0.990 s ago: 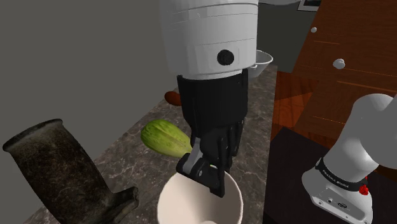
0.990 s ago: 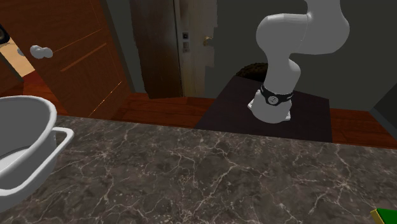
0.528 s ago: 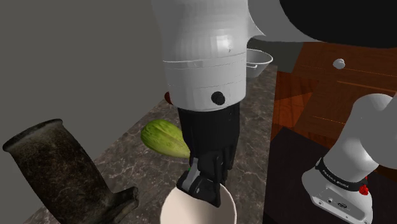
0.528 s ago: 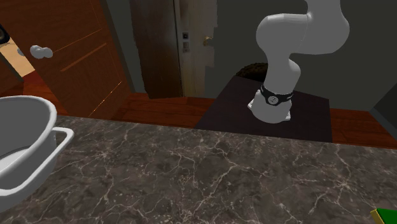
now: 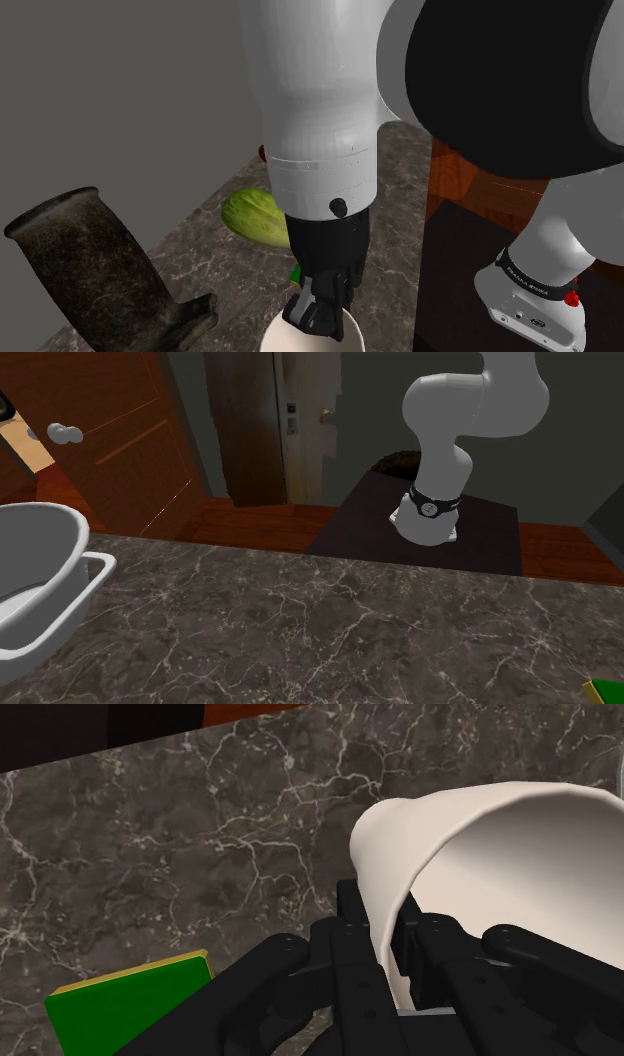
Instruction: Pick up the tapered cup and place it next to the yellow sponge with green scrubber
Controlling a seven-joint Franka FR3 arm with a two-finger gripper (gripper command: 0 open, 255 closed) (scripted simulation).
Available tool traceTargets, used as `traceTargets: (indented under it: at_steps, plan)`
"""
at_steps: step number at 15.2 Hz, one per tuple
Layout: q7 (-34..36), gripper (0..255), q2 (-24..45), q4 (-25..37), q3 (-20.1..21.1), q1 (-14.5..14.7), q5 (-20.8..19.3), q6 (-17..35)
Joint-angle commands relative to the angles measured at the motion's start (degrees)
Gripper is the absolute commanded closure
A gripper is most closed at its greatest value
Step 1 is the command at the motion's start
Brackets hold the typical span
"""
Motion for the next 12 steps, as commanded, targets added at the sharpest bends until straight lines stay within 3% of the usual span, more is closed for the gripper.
traceTargets:
  at_steps: [1, 12]
  plan:
    - [0.0, 255, 0.6, -0.9, 0.3, 0.1, -0.2, 1.5]
    - [-0.2, 255, 4.8, -6.2, 1.5, 0.4, -1.7, 10.3]
